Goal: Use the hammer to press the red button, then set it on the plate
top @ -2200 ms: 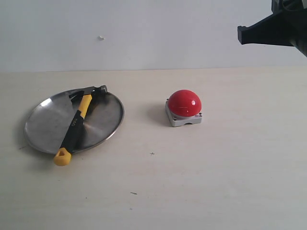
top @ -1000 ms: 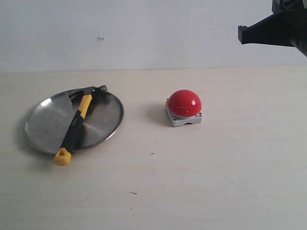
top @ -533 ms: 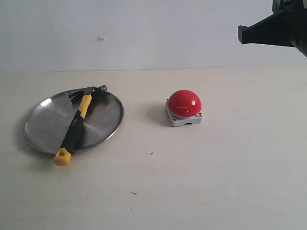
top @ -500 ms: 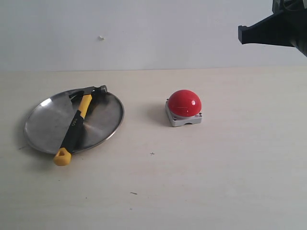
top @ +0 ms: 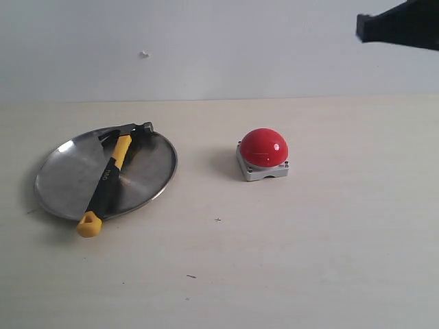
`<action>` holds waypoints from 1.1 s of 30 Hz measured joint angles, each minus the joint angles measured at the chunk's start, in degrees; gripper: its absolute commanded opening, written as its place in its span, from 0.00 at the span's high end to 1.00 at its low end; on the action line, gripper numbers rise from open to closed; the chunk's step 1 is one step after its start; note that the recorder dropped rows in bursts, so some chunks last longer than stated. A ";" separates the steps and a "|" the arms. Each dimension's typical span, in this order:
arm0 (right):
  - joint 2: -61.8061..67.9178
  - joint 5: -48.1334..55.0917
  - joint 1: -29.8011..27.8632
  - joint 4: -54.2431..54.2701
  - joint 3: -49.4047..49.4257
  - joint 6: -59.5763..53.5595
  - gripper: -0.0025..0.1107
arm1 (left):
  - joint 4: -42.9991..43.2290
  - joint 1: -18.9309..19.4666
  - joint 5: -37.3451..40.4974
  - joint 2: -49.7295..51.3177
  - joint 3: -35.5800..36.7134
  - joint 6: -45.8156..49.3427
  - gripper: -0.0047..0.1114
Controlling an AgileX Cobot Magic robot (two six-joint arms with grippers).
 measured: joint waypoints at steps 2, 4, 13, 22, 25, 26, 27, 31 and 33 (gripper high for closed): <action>-4.85 0.98 0.00 0.74 0.00 -0.60 0.98 | 0.00 0.00 0.00 0.00 0.00 0.00 0.96; -10.32 2.58 0.00 2.26 0.00 -0.88 0.98 | 0.00 0.00 0.00 0.00 0.00 0.00 0.96; -32.67 18.92 -7.56 15.42 0.00 -6.93 0.98 | 0.00 0.00 0.00 0.00 0.00 0.00 0.96; -47.68 31.73 -21.21 17.94 0.00 -7.25 0.98 | 0.00 0.00 0.00 0.00 0.00 0.00 0.96; -48.70 32.45 -21.45 17.94 0.00 -6.42 0.98 | 0.00 0.00 0.00 0.00 0.00 0.00 0.96; -48.68 32.92 -21.48 17.94 0.00 -5.75 0.98 | 0.00 0.00 0.00 0.00 0.00 0.00 0.96; -48.68 33.43 -21.48 18.05 0.00 -4.56 0.98 | 0.00 0.00 0.00 0.00 0.00 0.00 0.96; -48.20 36.69 -21.48 17.45 0.00 -2.91 0.98 | 0.00 0.00 0.00 0.00 0.00 0.00 0.96; -48.06 38.45 -21.48 15.04 0.69 -1.90 0.98 | 0.00 0.00 0.00 0.00 0.00 0.00 0.96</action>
